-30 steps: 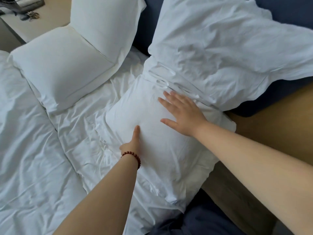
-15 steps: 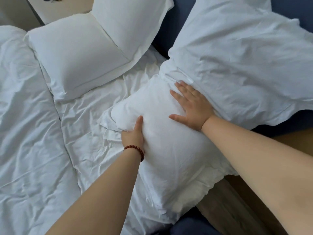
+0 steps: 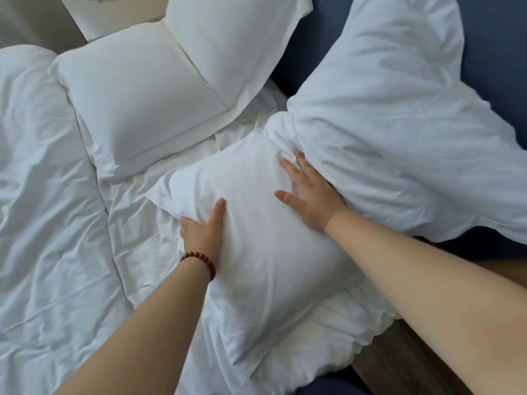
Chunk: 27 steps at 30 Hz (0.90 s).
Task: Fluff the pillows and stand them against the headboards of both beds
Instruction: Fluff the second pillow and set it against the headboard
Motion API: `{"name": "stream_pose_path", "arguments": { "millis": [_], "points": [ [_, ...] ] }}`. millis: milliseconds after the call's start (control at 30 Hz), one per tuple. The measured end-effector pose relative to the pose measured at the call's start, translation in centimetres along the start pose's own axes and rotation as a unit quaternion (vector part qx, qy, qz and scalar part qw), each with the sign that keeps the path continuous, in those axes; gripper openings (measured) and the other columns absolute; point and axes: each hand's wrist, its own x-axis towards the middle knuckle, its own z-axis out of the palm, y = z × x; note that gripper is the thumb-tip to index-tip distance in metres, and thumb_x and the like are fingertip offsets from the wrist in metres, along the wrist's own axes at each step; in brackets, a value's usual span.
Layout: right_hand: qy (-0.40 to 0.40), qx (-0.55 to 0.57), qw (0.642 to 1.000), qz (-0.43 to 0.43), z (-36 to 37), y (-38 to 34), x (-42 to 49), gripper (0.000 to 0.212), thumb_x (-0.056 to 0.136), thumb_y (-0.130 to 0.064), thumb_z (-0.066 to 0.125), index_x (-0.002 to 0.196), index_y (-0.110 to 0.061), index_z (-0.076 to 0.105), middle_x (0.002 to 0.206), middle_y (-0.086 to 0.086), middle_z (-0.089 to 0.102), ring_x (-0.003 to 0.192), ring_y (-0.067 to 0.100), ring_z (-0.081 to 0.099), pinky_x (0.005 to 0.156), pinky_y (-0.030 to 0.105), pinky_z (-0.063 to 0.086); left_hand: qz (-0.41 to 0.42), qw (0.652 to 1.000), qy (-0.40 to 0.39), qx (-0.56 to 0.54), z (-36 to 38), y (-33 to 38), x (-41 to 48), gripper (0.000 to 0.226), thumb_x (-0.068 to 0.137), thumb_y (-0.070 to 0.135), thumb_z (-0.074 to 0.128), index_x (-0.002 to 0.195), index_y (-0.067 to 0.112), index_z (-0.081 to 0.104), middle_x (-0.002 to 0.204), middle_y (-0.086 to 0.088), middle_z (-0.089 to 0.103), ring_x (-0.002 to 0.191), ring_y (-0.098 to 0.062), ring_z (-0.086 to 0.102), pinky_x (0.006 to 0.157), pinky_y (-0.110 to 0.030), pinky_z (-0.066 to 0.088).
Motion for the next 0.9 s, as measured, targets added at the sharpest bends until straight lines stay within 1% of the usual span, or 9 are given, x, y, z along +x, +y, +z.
{"name": "stream_pose_path", "arguments": {
  "millis": [133, 233, 333, 433, 533, 633, 700, 833, 900],
  "points": [
    [0.025, 0.000, 0.995, -0.098, -0.8, -1.4, 2.9, 0.080, 0.089, -0.069, 0.033, 0.154, -0.024, 0.021, 0.164, -0.002, 0.004, 0.150, 0.012, 0.000, 0.120, 0.028, 0.000, -0.016, 1.000, 0.005, -0.008, 0.8, -0.6, -0.7, 0.112, 0.065, 0.075, 0.066, 0.151, 0.027, 0.014, 0.146, 0.002, 0.043, 0.130, -0.027, 0.045, 0.097, -0.034, 0.033],
    [-0.050, -0.012, 0.998, -0.039, -0.3, 0.6, 5.7, 0.075, 0.096, -0.060, 0.037, 0.156, -0.022, 0.012, 0.164, -0.003, -0.002, 0.149, 0.011, -0.001, 0.121, 0.035, 0.003, -0.019, 1.000, 0.006, 0.005, 1.1, -0.3, -0.6, 0.111, 0.064, 0.077, 0.066, 0.149, 0.027, 0.014, 0.144, 0.001, 0.043, 0.124, -0.025, 0.047, 0.094, -0.033, 0.034],
    [-0.075, 0.008, 0.997, -0.001, 0.4, 2.1, 6.9, 0.073, 0.098, -0.054, 0.036, 0.156, -0.019, 0.011, 0.164, -0.004, 0.000, 0.149, 0.011, 0.003, 0.121, 0.034, 0.004, -0.018, 1.000, 0.004, 0.020, 1.4, 0.2, -0.5, 0.110, 0.063, 0.080, 0.064, 0.147, 0.027, 0.016, 0.140, 0.000, 0.045, 0.113, -0.022, 0.047, 0.088, -0.033, 0.033],
    [-0.056, 0.026, 0.998, -0.006, 0.4, 1.4, 6.6, 0.070, 0.100, -0.051, 0.036, 0.155, -0.014, 0.014, 0.164, -0.001, 0.003, 0.149, 0.012, 0.004, 0.121, 0.033, 0.003, -0.020, 1.000, 0.000, 0.023, 1.0, 0.1, -0.8, 0.110, 0.064, 0.079, 0.064, 0.147, 0.026, 0.015, 0.134, 0.001, 0.046, 0.118, -0.026, 0.048, 0.089, -0.034, 0.034],
    [0.007, 0.048, 0.999, -0.005, 0.3, 0.6, 2.8, 0.072, 0.098, -0.055, 0.034, 0.154, -0.014, 0.018, 0.163, -0.001, 0.008, 0.149, 0.011, 0.004, 0.121, 0.029, 0.000, -0.004, 1.000, -0.025, 0.019, -0.1, -1.0, -1.0, 0.106, 0.061, 0.079, 0.065, 0.143, 0.030, 0.018, 0.122, 0.009, 0.042, 0.107, -0.019, 0.046, 0.091, -0.034, 0.035],
    [0.045, 0.050, 0.997, 0.023, 1.4, 1.0, -4.0, 0.079, 0.092, -0.064, 0.025, 0.154, -0.016, 0.018, 0.160, -0.007, 0.010, 0.148, 0.006, 0.004, 0.119, 0.023, 0.001, 0.014, 0.998, -0.058, 0.028, -1.0, -3.0, -2.3, 0.113, 0.057, 0.081, 0.065, 0.147, 0.032, 0.016, 0.128, 0.013, 0.038, 0.113, -0.013, 0.042, 0.092, -0.031, 0.033],
    [0.022, 0.022, 0.999, 0.039, 2.6, 2.2, -6.5, 0.078, 0.093, -0.063, 0.024, 0.155, -0.016, 0.015, 0.161, -0.005, 0.008, 0.148, 0.006, 0.004, 0.119, 0.024, 0.002, 0.011, 0.997, -0.071, 0.032, -0.9, -4.2, -3.5, 0.119, 0.056, 0.081, 0.066, 0.150, 0.032, 0.012, 0.140, 0.011, 0.039, 0.123, -0.015, 0.043, 0.093, -0.029, 0.032],
    [-0.053, 0.031, 0.996, 0.063, 2.6, 2.6, -4.2, 0.069, 0.100, -0.049, 0.032, 0.155, -0.015, 0.008, 0.163, 0.000, 0.005, 0.149, 0.010, 0.004, 0.121, 0.031, 0.002, -0.009, 0.998, -0.061, 0.022, -0.1, -4.2, -3.8, 0.120, 0.058, 0.079, 0.068, 0.151, 0.032, 0.008, 0.148, 0.004, 0.039, 0.130, -0.022, 0.043, 0.095, -0.030, 0.032],
    [-0.047, 0.035, 0.995, 0.079, 2.3, 2.2, -4.3, 0.067, 0.101, -0.047, 0.032, 0.155, -0.013, 0.010, 0.163, 0.002, 0.005, 0.149, 0.012, 0.005, 0.121, 0.028, -0.001, -0.026, 0.998, -0.058, 0.027, -0.2, -3.9, -3.7, 0.123, 0.055, 0.082, 0.066, 0.151, 0.035, 0.007, 0.148, 0.003, 0.038, 0.132, -0.025, 0.041, 0.098, -0.034, 0.034]
  ]
}}
